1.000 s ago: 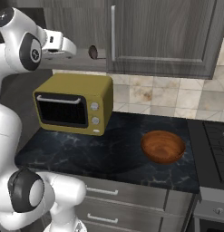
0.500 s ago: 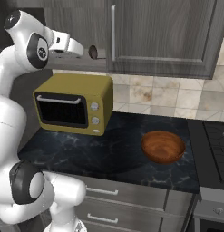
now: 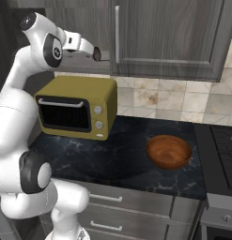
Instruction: Open the cabinet and move the ladle to the pot. Then close the cabinet.
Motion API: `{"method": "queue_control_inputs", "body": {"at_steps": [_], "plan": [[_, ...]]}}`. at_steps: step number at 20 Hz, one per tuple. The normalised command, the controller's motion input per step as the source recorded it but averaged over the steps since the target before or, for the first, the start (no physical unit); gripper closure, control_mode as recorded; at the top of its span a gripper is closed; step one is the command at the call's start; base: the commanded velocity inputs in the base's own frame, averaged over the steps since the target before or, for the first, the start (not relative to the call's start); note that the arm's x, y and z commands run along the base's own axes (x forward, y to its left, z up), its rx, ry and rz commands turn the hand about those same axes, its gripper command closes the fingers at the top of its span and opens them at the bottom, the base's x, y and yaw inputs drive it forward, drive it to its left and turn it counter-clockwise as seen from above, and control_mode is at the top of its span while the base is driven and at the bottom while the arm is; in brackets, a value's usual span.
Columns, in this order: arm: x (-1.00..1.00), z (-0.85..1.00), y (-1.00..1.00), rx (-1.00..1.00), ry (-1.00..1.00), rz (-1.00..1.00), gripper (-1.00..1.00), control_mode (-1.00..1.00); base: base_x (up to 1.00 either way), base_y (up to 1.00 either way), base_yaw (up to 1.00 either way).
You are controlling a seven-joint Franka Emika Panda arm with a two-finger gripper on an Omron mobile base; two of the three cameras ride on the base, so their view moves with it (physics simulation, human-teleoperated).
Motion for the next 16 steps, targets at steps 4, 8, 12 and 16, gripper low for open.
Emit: {"method": "queue_control_inputs", "body": {"at_steps": [4,8,12,16], "plan": [[0.57,-0.01,0.00,0.00,0.00,0.02,-1.00,-1.00,0.00,0.00,0.00],[0.59,-0.16,0.00,0.00,0.00,0.04,-1.00,-1.00,0.00,0.00,0.00],[0.53,-0.16,0.00,0.00,0.00,0.05,-1.00,-1.00,0.00,0.00,0.00],[0.47,-0.14,0.00,0.00,0.00,0.06,-1.00,-1.00,0.00,0.00,0.00]]}}
